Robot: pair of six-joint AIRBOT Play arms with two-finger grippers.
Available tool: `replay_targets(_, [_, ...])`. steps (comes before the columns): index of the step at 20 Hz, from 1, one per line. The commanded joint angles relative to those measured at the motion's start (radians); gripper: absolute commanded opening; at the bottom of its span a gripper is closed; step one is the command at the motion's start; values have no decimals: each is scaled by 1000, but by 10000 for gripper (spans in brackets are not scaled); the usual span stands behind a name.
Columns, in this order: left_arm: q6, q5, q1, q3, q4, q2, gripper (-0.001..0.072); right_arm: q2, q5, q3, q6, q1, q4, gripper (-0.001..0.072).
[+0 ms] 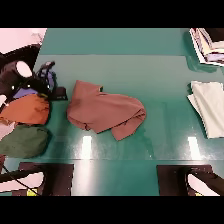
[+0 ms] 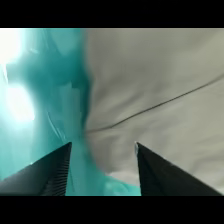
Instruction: Fold the shirts.
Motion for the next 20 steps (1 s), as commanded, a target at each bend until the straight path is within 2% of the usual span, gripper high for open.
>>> replay_targets(1, [56,63,56,-157,-85,0,488,-25,1,0,2,11,5,17])
replay_targets(4, [84,142,55,-240,-199,0,488,-50,1,0,2,34,4,18])
replay_targets(10, [85,170,55,-275,-231,0,484,-66,1,0,2,34,4,17])
replay_targets(11, [85,172,55,-275,-231,0,396,-66,3,0,2,34,3,17])
replay_targets(13, [85,170,55,-274,-240,0,60,-66,16,0,2,34,-2,18])
replay_targets(14, [87,162,55,-259,-242,0,28,-66,37,-1,3,28,-8,18])
replay_targets(16, [101,140,57,-196,-238,16,28,-60,98,-34,49,-1,-20,17])
replay_targets(18, [103,129,57,-101,-222,55,28,-29,153,-151,70,-49,-30,17])
replay_targets(20, [103,112,56,-3,-218,79,28,15,149,-338,91,-97,-29,18])
